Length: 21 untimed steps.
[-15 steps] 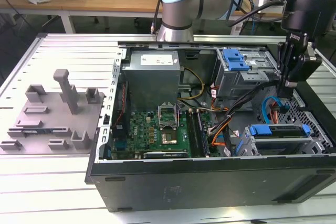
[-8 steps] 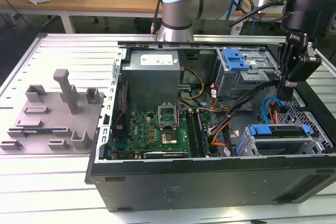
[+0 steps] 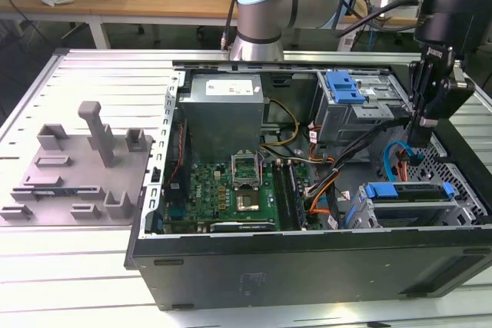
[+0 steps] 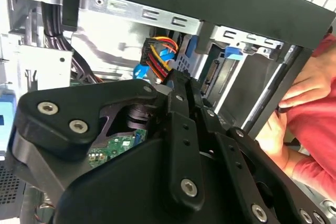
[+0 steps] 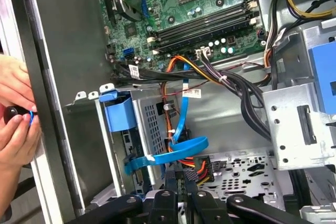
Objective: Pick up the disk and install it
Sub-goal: 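Insert the first disk wire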
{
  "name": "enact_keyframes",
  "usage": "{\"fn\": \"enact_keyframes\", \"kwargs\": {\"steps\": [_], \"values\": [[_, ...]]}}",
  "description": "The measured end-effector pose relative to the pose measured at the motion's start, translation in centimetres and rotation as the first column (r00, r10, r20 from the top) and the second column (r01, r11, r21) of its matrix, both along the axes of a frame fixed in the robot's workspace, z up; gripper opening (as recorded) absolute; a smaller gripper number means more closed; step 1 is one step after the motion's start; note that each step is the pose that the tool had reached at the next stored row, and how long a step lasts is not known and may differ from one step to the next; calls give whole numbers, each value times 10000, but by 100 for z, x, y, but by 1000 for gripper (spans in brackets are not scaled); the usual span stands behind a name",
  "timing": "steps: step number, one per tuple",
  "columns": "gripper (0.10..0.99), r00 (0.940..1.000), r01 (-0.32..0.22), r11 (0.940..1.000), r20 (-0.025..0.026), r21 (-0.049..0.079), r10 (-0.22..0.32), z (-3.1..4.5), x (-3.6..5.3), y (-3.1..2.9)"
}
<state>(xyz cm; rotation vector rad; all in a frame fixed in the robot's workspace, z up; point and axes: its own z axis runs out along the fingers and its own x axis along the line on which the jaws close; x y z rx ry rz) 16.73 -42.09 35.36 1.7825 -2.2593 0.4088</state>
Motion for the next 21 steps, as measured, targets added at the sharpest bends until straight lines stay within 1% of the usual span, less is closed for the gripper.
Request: {"fn": "enact_keyframes", "kwargs": {"steps": [1,2,7,9,11,13,15,16,18,19,20,21], "values": [[169,10000,-14,10000,0,3,14,1,0,-34],[169,10000,-30,10000,0,7,30,1,0,-46],[169,9994,-350,9994,0,42,350,2,0,-77],[169,9990,-442,9990,1,46,442,3,0,-98],[169,9990,-457,9989,2,74,457,2,-4,-151],[169,9990,-457,9989,5,140,457,2,-7,-224],[169,9989,-458,9986,11,254,458,3,-8,-306],[169,9990,-458,9980,19,432,458,2,-8,-340],[169,9990,-458,9968,30,662,457,3,-8,-373],[169,9989,-471,9952,38,854,469,2,-13,-410],[169,9987,-508,9945,42,921,506,2,-20,-435],[169,9986,-532,9942,43,940,530,2,-25,-445]]}}
